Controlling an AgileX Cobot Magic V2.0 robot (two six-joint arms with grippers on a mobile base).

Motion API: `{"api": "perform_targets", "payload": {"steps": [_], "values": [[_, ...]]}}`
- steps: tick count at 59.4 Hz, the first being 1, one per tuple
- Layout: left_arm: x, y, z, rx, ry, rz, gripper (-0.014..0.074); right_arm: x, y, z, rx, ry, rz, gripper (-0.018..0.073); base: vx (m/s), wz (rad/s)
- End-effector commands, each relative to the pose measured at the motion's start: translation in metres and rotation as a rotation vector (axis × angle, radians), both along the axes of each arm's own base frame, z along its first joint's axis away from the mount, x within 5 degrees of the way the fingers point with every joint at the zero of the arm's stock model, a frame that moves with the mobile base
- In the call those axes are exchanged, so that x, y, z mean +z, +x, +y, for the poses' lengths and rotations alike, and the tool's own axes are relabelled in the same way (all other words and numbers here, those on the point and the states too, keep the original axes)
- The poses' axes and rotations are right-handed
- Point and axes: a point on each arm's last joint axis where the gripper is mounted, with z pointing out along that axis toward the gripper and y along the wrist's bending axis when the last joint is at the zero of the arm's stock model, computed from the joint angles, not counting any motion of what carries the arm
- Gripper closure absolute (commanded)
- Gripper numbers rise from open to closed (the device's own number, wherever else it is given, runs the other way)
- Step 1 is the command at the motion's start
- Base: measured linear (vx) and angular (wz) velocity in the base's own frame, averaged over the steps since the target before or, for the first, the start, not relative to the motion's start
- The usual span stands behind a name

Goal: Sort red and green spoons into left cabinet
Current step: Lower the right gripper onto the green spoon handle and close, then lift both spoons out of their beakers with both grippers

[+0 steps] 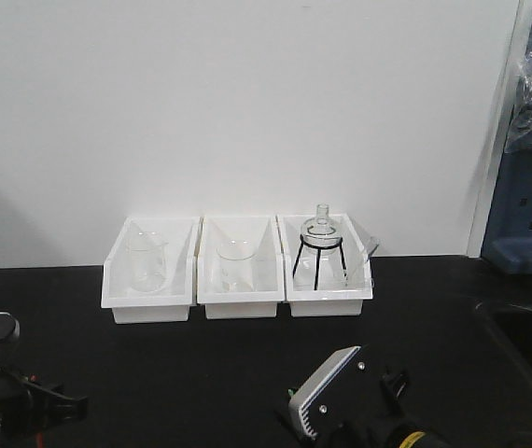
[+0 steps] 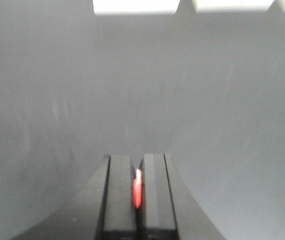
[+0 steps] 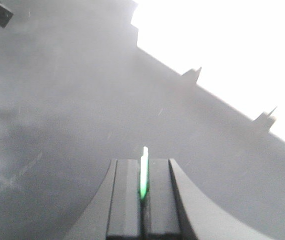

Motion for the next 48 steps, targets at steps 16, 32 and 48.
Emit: {"api": "perform_targets", "payload": {"steps": [16,32,48], "values": [[0.067,-0.021,0.004,0.015,-0.044,-0.257,0.06,0.063,-0.014,-0.01,-0.007,0.151,-0.189,0.0565,0.0,0.0],[0.104,-0.052,0.009,-0.039,-0.012,-0.386,0.06,0.091,-0.027,-0.028,-0.117,0.327,-0.157,0.0565,0.0,0.0],[0.13,-0.095,0.015,-0.066,-0.036,-0.491,0.0596,0.118,-0.045,-0.057,-0.207,0.417,-0.145,0.0564,0.0,0.0]]}}
